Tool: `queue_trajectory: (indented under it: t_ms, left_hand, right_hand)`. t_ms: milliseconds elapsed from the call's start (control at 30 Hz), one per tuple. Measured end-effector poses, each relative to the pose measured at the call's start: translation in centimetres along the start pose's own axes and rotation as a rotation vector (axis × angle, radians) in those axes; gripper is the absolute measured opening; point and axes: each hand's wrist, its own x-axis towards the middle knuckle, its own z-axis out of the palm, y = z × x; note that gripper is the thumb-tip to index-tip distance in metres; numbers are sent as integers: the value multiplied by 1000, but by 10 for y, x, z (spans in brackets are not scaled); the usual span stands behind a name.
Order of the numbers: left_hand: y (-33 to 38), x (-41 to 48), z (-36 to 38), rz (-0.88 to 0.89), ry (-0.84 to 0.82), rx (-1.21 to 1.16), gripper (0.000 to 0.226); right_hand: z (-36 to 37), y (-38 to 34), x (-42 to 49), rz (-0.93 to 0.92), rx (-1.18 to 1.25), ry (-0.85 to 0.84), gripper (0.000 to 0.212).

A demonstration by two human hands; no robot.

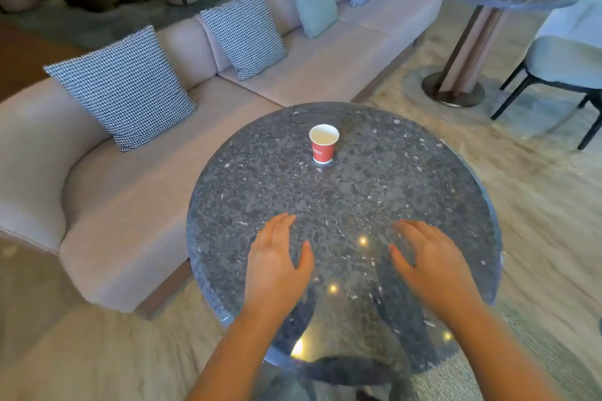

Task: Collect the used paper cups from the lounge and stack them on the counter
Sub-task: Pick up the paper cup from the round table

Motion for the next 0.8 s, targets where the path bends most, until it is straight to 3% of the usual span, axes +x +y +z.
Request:
queue_trajectory:
  t_ms: [367,800]
  left_hand:
    - [-44,174,19,69,-117,-18,62]
    - [-62,288,103,53,-239,-158,94]
  right_hand:
    - [51,-15,133,254,89,-77,40]
    - [112,9,181,540,179,-144,40]
